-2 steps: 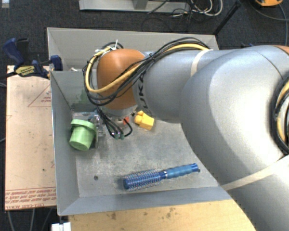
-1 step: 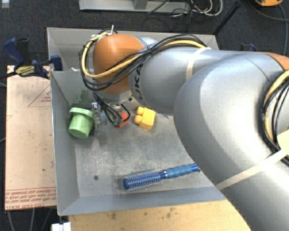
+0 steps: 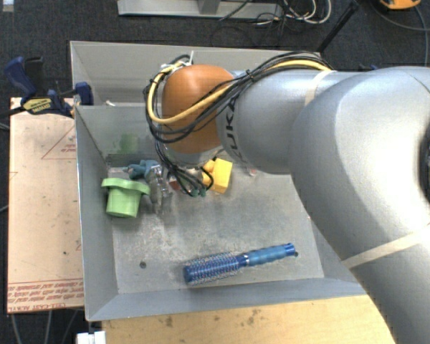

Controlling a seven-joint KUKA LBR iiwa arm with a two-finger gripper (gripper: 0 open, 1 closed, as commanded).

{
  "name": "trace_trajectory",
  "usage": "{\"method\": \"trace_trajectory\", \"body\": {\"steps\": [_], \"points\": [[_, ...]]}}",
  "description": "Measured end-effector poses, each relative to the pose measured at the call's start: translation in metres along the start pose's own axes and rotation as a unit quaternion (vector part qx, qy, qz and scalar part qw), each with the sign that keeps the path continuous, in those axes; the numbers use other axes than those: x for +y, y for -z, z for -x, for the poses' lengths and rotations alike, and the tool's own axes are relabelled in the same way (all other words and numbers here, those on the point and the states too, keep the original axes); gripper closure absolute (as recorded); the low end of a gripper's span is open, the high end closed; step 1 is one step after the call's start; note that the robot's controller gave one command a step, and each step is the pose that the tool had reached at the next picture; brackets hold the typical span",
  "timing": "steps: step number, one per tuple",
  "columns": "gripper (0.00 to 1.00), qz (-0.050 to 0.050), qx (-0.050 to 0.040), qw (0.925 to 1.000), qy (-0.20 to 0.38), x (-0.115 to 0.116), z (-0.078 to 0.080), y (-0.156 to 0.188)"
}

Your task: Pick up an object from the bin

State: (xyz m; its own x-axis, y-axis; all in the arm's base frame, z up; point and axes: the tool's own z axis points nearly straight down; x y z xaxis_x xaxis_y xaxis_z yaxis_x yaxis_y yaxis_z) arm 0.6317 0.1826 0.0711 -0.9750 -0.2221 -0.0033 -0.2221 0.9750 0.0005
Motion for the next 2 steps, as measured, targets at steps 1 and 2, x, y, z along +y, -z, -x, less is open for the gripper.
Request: {"method": "trace_trajectory", "body": {"steps": [1,2], "points": [[0.00,0.001,0.0047,1.0000,0.002,0.003,-0.002,-0.002],[0.00,0.001,0.0010,0.9997,0.023,0.050,-0.008,-0.001]]}}
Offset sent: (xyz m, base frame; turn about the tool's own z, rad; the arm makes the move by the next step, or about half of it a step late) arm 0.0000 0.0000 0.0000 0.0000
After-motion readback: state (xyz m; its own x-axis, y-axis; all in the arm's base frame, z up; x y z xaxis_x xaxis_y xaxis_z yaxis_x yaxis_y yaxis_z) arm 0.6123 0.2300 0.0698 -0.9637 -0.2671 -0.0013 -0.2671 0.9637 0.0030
